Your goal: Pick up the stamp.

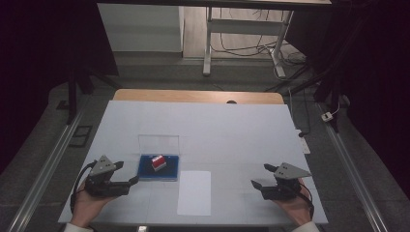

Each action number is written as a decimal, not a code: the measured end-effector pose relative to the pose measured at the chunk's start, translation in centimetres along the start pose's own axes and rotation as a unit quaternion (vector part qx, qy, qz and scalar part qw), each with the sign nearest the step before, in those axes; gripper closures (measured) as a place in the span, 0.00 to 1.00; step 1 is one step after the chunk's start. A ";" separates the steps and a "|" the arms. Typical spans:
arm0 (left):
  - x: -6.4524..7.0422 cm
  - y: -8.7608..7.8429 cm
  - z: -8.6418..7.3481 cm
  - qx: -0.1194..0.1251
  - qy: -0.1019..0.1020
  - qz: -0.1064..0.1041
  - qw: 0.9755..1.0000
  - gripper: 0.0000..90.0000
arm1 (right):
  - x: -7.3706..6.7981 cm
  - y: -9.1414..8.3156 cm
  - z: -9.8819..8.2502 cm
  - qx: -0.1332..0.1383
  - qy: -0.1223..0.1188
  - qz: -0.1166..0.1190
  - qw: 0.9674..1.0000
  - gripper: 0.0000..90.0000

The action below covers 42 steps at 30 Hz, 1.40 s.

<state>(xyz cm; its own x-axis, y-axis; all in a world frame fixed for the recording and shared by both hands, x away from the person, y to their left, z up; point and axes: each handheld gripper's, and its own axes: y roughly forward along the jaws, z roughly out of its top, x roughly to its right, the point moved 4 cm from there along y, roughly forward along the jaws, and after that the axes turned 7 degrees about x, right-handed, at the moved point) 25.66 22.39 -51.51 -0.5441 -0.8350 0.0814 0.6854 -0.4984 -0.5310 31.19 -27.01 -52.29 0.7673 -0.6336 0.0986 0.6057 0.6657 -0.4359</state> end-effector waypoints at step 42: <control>1.3 5.1 5.7 -0.067 0.067 -0.043 0.995 0.26 | -0.3 0.5 -0.2 -0.008 0.013 0.016 1.000 0.25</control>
<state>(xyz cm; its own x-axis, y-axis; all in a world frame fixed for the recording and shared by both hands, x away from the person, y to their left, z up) 31.26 17.44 -49.28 -0.6629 -0.7484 0.0228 0.5687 -0.5231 -0.6348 31.26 -26.54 -52.71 0.7802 -0.6225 0.0623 0.5777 0.6787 -0.4534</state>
